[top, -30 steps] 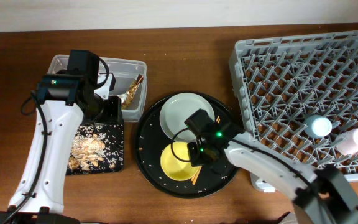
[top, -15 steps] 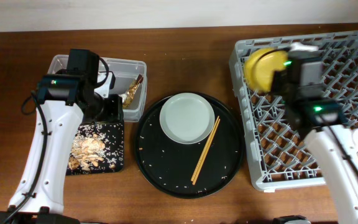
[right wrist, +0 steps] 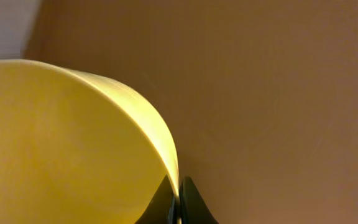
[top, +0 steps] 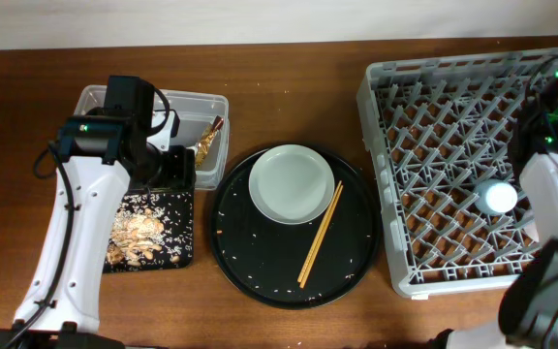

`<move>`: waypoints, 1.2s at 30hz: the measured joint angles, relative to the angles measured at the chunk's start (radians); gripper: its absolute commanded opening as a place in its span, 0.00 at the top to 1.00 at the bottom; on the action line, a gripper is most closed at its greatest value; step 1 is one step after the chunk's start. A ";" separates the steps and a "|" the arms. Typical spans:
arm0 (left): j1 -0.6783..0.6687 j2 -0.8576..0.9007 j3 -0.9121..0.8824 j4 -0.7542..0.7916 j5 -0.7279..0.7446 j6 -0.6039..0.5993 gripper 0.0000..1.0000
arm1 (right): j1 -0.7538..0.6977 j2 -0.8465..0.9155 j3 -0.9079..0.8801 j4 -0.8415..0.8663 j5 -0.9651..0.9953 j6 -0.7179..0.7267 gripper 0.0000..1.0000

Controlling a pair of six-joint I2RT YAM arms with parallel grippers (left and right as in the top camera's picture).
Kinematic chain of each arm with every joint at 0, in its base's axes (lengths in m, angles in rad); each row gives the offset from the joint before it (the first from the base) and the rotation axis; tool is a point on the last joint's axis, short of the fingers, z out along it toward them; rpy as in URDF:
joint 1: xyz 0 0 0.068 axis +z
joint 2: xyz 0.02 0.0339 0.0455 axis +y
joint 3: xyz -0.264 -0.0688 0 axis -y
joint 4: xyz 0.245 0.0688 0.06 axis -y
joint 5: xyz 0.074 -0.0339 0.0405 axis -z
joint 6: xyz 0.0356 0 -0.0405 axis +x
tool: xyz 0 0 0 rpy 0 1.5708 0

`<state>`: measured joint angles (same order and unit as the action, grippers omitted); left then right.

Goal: Sort waste into correct bins and load items into the dishwasher rack
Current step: 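Place the yellow bowl on its side in the rack's back corner, then grasp the white plate rim with the right gripper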

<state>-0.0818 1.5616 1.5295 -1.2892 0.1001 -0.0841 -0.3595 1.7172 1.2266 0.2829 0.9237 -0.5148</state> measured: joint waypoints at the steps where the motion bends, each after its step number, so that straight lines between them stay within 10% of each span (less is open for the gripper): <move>1: 0.000 0.000 0.000 -0.002 0.000 0.000 0.27 | -0.002 0.027 0.000 0.025 0.011 -0.032 0.96; 18: 0.000 0.000 0.000 0.014 0.000 0.000 0.27 | 0.089 0.229 0.015 -0.127 0.104 0.046 0.87; 24: 0.000 0.000 0.000 0.014 0.004 0.000 0.27 | 0.143 0.245 0.013 -0.316 0.059 0.177 0.51; 36: 0.000 0.000 0.000 0.014 0.004 0.000 0.21 | 0.275 -0.079 0.017 -0.571 -0.249 0.256 0.34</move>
<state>-0.0818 1.5616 1.5295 -1.2751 0.1043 -0.0841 -0.0849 1.6386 1.2434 -0.2878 0.6743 -0.2588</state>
